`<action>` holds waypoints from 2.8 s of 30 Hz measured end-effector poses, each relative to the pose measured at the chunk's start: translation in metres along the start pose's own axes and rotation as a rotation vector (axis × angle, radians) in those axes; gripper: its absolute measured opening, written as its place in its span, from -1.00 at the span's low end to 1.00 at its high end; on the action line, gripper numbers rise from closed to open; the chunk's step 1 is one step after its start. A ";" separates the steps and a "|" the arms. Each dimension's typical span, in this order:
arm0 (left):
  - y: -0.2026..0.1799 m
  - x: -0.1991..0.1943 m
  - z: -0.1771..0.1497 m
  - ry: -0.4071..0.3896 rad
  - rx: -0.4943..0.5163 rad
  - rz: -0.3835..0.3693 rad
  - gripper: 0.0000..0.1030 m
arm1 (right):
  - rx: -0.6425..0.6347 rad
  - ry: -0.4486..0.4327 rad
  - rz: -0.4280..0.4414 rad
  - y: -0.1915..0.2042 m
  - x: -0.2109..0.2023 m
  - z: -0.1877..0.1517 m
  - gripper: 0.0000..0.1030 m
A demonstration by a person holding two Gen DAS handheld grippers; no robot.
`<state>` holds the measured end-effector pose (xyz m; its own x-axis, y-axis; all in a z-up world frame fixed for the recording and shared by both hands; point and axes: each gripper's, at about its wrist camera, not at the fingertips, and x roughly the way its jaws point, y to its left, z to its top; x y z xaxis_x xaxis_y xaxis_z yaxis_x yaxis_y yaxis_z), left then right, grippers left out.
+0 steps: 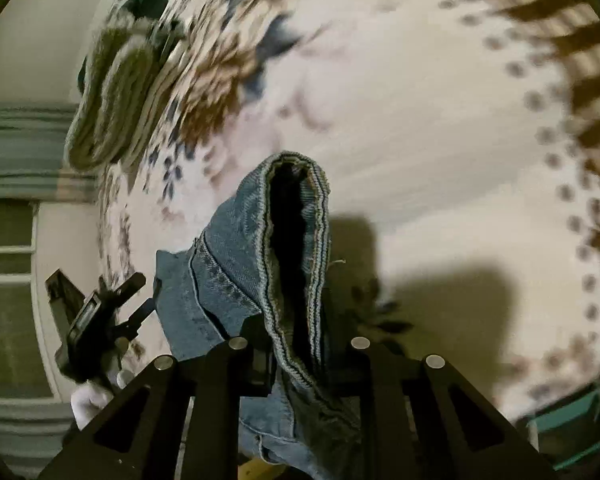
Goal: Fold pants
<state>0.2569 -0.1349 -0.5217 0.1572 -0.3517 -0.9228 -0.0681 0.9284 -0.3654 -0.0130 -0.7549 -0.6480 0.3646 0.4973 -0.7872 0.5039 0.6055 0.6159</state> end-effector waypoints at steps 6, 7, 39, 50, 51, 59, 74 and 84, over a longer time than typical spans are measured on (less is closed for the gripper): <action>0.010 0.027 0.014 0.016 -0.029 0.014 0.18 | 0.112 -0.019 -0.027 -0.038 -0.013 0.000 -0.65; 0.014 0.026 0.015 0.012 -0.042 0.016 0.03 | 0.115 -0.015 -0.026 -0.038 -0.013 0.002 -0.65; 0.011 -0.026 -0.033 0.023 -0.057 -0.166 0.18 | 0.145 -0.073 -0.018 -0.049 -0.026 0.048 0.18; 0.027 0.009 -0.104 0.120 -0.071 -0.161 0.61 | 0.339 0.061 0.133 -0.074 -0.010 -0.103 0.46; 0.027 0.014 -0.107 0.128 -0.069 -0.175 0.61 | 0.352 0.075 0.153 -0.075 0.003 -0.111 0.46; 0.024 0.021 -0.103 0.133 -0.044 -0.197 0.78 | 0.374 -0.027 0.292 -0.071 0.050 -0.123 0.62; 0.026 0.026 -0.101 0.136 -0.042 -0.222 0.84 | 0.398 -0.151 0.357 -0.056 0.048 -0.098 0.85; 0.016 0.021 -0.099 0.053 -0.008 -0.215 0.47 | 0.356 -0.171 0.250 -0.057 0.049 -0.095 0.40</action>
<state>0.1614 -0.1398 -0.5593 0.1172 -0.5471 -0.8288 -0.0469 0.8306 -0.5549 -0.0989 -0.7061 -0.7189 0.6179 0.4733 -0.6279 0.6108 0.2140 0.7623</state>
